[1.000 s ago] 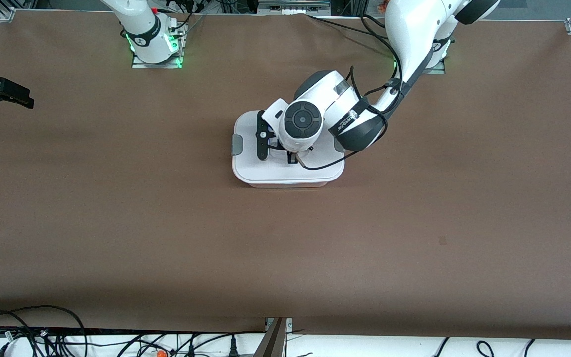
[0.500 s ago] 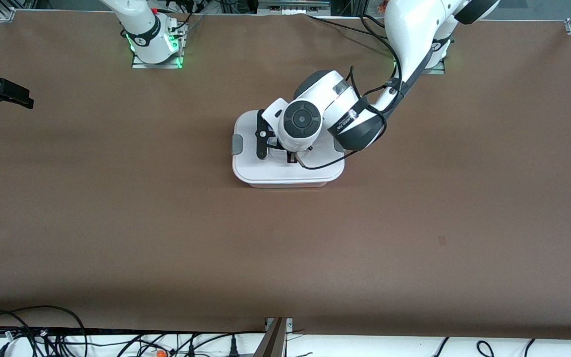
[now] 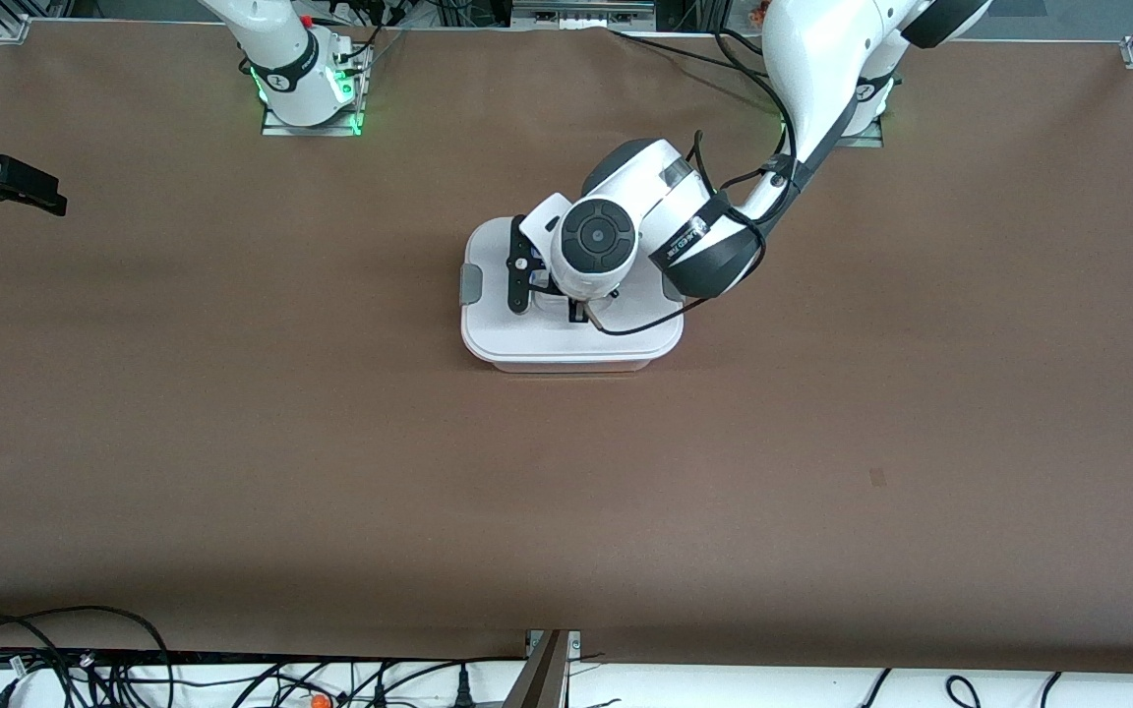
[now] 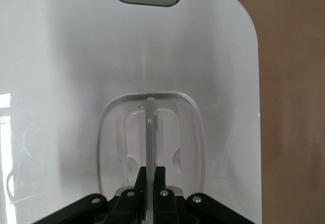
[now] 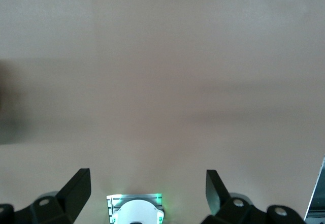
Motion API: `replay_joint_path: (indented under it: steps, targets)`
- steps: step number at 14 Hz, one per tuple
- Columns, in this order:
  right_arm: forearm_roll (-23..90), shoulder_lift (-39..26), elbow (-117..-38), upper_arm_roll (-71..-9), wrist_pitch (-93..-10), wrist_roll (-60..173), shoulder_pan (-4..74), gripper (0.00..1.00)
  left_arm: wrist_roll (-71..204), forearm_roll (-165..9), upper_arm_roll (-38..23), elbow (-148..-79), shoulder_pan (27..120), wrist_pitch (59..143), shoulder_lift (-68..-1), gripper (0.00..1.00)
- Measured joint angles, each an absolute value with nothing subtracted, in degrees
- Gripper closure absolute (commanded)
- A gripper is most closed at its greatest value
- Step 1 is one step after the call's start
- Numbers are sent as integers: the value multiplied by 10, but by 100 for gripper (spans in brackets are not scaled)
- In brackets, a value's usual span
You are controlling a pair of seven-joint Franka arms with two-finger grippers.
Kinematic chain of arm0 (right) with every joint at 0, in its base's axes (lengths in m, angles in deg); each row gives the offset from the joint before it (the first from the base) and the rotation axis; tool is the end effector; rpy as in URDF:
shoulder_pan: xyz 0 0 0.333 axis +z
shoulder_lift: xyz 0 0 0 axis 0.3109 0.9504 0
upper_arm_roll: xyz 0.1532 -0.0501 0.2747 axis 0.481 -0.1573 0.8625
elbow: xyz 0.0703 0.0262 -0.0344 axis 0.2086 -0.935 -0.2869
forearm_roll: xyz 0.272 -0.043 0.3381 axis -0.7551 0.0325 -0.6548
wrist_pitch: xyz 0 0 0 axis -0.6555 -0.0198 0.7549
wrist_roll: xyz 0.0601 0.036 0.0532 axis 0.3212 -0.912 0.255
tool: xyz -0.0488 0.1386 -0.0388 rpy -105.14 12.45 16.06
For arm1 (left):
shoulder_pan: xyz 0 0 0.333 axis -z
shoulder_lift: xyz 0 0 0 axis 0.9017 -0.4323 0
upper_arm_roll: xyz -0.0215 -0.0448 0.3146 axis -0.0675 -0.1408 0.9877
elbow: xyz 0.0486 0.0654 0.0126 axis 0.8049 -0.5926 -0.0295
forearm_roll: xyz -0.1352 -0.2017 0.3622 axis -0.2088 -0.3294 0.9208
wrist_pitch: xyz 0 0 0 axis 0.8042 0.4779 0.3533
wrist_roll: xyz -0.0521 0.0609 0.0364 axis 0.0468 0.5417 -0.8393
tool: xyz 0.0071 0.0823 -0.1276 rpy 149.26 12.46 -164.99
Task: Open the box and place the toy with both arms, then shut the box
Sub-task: 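Lower the lid onto the box and press it down with the left gripper, then release the lid handle and raise the left gripper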
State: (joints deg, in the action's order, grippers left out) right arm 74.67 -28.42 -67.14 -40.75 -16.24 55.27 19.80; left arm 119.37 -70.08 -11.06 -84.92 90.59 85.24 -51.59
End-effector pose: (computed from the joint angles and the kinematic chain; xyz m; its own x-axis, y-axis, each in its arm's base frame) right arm 0.5795 -0.0571 0.5652 0.9837 -0.0263 -0.1777 -0.0148 -0.9977 0.0662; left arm 0.5467 -0.5262 0.2802 0.0067 -0.9971 0.0761 -0.9521 0.0169 0.3054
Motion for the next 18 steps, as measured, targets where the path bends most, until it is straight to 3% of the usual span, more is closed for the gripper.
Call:
replay_joint_path:
  steps: [8, 9, 10, 18]
  targets:
    - [747, -284, -671, -407, -162, 553, 198, 0, 1194, -701, -111, -850, 904, 867, -522, 100]
    - [747, -284, -671, -407, -162, 553, 198, 0, 1194, -701, -111, -850, 904, 867, -522, 84]
    - [746, -284, -671, -407, -162, 553, 198, 0, 1194, -701, -111, -850, 904, 867, -522, 1]
    - [746, -284, -671, -407, -162, 553, 198, 0, 1167, -690, -106, -848, 889, 831, -511, 0]
